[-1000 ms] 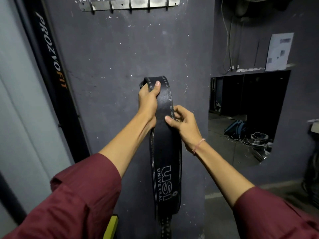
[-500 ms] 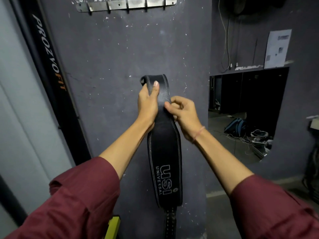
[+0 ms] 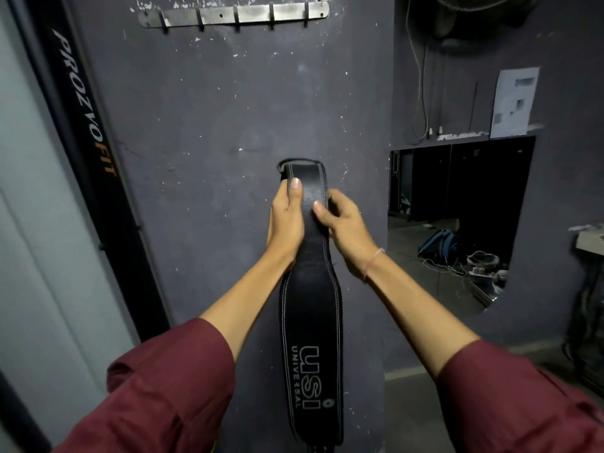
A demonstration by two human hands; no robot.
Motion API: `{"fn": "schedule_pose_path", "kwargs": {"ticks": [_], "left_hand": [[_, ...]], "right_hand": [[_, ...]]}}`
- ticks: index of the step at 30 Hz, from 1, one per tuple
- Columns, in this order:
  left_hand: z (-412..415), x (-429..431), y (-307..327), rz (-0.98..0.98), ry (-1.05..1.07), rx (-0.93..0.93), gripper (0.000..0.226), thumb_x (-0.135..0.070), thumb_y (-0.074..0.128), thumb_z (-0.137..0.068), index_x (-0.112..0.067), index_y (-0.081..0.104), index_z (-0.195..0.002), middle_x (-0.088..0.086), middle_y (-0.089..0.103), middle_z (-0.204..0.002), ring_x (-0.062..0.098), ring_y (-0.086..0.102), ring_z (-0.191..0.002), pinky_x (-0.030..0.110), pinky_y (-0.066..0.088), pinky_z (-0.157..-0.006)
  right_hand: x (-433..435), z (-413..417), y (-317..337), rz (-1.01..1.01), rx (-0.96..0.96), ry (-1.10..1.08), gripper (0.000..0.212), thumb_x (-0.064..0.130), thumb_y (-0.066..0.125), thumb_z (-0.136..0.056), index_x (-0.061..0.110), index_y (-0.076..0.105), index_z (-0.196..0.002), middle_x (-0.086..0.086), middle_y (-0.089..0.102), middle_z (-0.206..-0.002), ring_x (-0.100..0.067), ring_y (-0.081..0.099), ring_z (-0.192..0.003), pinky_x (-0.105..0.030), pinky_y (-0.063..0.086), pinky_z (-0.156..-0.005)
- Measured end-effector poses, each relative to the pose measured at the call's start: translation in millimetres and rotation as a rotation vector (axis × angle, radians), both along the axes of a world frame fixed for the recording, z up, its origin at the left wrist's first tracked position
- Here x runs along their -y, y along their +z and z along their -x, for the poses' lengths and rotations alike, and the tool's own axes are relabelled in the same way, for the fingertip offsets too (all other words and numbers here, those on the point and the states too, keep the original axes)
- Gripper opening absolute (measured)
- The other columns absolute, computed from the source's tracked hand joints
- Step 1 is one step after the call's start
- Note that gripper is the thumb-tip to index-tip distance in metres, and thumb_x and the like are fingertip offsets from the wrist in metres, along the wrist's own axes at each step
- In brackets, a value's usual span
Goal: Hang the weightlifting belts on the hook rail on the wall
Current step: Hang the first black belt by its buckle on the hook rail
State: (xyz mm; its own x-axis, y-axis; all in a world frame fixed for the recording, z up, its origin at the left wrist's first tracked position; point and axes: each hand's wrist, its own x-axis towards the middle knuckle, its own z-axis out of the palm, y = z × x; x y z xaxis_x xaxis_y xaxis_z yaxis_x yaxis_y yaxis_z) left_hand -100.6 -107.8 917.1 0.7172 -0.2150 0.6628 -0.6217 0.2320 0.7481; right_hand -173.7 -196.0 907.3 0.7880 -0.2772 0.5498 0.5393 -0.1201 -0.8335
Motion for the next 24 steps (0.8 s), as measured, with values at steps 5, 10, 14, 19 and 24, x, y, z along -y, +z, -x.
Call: {"fn": "schedule_pose_path", "kwargs": {"ticks": [5,10,14,19,24], "left_hand": [[9,-4,6,-0.078,0.087,0.093,0.025,-0.033,0.037,-0.107,-0.01,0.047,-0.104,-0.008,0.06,-0.091,-0.006,0.057,-0.082,0.013,0.046,-0.079],[10,-14,-33,-0.188,0.183,0.201,0.038,-0.042,0.048,-0.102,-0.004,0.054,-0.102,0.016,0.065,-0.086,0.011,0.057,-0.075,0.041,0.052,-0.078],[14,-24,-98,-0.275,0.171,0.092,0.059,-0.066,0.057,-0.087,-0.008,0.06,-0.098,0.018,0.068,-0.086,0.031,0.064,-0.077,0.051,0.053,-0.075],[24,-23,-132,-0.377,-0.025,0.008,0.041,-0.032,0.086,-0.075,-0.016,0.071,-0.109,-0.011,0.077,-0.1,0.005,0.073,-0.095,0.031,0.06,-0.087],[29,-12,-129,-0.228,0.051,0.007,0.032,-0.036,0.08,-0.082,-0.009,0.071,-0.097,-0.01,0.076,-0.088,0.008,0.072,-0.083,0.037,0.06,-0.077]], "right_hand": [[3,-15,32,0.078,0.025,-0.196,0.013,0.002,0.06,-0.091,0.01,0.07,-0.089,-0.003,0.074,-0.085,-0.018,0.071,-0.081,-0.042,0.06,-0.077],[8,-37,45,0.006,0.021,-0.321,0.012,0.017,0.063,-0.079,0.01,0.073,-0.083,-0.007,0.077,-0.084,-0.027,0.074,-0.084,-0.054,0.059,-0.08],[21,-51,40,-0.029,0.005,-0.421,0.017,0.024,0.062,-0.071,0.008,0.065,-0.077,-0.002,0.066,-0.069,-0.018,0.059,-0.069,-0.058,0.057,-0.078],[38,-59,26,-0.024,-0.041,-0.446,0.033,0.032,0.061,-0.069,0.003,0.061,-0.085,0.002,0.058,-0.068,-0.016,0.053,-0.068,-0.061,0.056,-0.076],[42,-55,32,-0.021,-0.016,-0.465,0.027,0.03,0.061,-0.076,0.005,0.063,-0.085,0.0,0.063,-0.073,-0.017,0.057,-0.071,-0.059,0.055,-0.079]]}}
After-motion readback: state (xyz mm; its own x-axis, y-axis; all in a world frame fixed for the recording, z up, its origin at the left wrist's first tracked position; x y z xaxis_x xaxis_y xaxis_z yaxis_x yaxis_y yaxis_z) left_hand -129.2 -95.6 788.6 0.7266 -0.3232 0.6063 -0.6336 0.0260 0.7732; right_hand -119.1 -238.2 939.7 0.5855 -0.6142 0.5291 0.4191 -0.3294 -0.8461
